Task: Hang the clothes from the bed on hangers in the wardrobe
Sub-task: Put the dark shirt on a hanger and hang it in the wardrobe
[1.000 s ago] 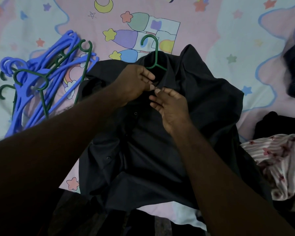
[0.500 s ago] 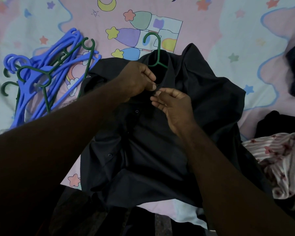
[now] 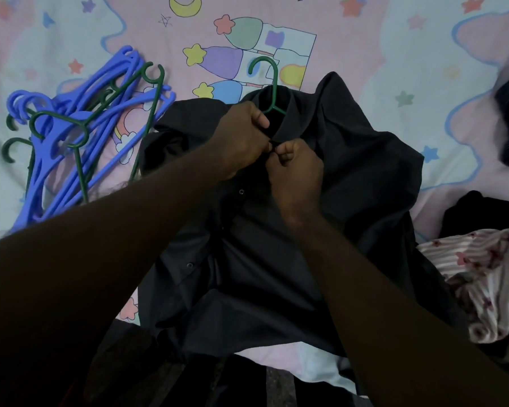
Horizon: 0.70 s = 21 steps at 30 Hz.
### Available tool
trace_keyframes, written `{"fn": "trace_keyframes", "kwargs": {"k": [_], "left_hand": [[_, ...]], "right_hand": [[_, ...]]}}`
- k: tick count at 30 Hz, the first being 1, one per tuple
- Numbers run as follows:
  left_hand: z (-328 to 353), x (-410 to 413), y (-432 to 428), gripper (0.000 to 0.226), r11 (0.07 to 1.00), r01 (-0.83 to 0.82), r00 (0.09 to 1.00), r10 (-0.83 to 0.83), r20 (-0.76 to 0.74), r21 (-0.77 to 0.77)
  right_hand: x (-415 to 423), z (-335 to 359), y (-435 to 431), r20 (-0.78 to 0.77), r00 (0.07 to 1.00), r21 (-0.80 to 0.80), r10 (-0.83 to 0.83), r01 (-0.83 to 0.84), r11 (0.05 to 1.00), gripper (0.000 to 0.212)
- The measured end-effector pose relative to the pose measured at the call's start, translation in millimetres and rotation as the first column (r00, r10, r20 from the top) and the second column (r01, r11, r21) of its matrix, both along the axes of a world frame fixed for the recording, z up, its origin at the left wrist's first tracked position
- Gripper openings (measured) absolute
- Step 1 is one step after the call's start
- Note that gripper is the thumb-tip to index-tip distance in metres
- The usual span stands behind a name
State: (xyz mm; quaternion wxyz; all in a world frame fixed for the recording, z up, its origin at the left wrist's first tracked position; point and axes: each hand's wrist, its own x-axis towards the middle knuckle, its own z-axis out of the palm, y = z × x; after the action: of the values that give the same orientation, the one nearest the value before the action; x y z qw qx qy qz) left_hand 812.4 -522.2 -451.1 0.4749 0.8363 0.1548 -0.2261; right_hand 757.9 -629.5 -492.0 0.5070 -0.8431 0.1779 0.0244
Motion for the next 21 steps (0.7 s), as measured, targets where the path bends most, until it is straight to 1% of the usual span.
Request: {"fn": "trace_keyframes", "kwargs": {"k": [2,4,6,8,9,10,12,14,15,16,18,19,20,21], "left_hand": [[1,2,0,0.038,1.000,0.014,1.000,-0.014,-0.004,-0.011],[3,4,-1,0.039,0.999,0.026,1.000,-0.027,-0.013,-0.024],[3,6,0,0.038,0.999,0.033,0.999,-0.034,-0.024,-0.031],[2,7,3,0.036,0.999,0.035,0.998,-0.037,-0.053,-0.041],[1,8,5,0.035,0.998,0.039,0.997,-0.043,-0.069,-0.054],[2,9,7,0.035,0.996,0.051,0.995,-0.057,-0.082,-0.070],[6,12,10,0.033,0.987,0.125,0.987,-0.133,-0.087,-0.098],[10,15,9,0.035,0.971,0.229,0.970,-0.234,-0.064,-0.073],[11,16,7,0.034,0.967,0.251,0.967,-0.252,-0.023,-0.034],[11,17,6,0.033,0.972,0.233,0.971,-0.234,0.056,0.028],[5,19,7,0.031,0.977,0.079,0.949,-0.134,0.284,0.199],[1,18,7,0.036,0.963,-0.016,0.922,-0.089,0.378,0.268],[-4,16,8,0.039,0.949,-0.093,0.898,-0.051,0.437,0.302],[-10,11,9,0.039,0.945,-0.148,0.881,-0.008,0.472,0.292]], "right_hand": [[0,1,-1,-0.024,0.999,0.050,-0.042,0.043,0.998,0.009],[1,4,-3,-0.089,0.993,0.206,-0.077,0.094,0.974,0.015],[4,8,-6,-0.187,0.980,0.419,-0.072,0.146,0.896,0.015],[8,11,-11,-0.307,0.951,0.603,-0.016,0.208,0.770,0.013],[11,12,-14,-0.347,0.937,0.658,0.027,0.223,0.720,0.012],[13,12,-18,-0.368,0.927,0.691,0.073,0.220,0.689,0.011],[18,12,-24,-0.382,0.910,0.731,0.160,0.191,0.655,0.011],[24,14,-26,-0.369,0.906,0.743,0.206,0.155,0.652,0.013],[28,15,-26,-0.347,0.918,0.725,0.195,0.130,0.676,0.013],[32,17,-26,-0.313,0.936,0.684,0.158,0.108,0.721,0.013],[43,17,-28,-0.222,0.974,0.557,0.049,0.086,0.826,0.010],[47,15,-30,-0.167,0.986,0.481,0.003,0.079,0.873,0.008],[50,13,-34,-0.101,0.995,0.387,-0.020,0.058,0.920,0.007],[50,9,-38,-0.037,0.999,0.271,-0.010,0.020,0.962,0.006]]}}
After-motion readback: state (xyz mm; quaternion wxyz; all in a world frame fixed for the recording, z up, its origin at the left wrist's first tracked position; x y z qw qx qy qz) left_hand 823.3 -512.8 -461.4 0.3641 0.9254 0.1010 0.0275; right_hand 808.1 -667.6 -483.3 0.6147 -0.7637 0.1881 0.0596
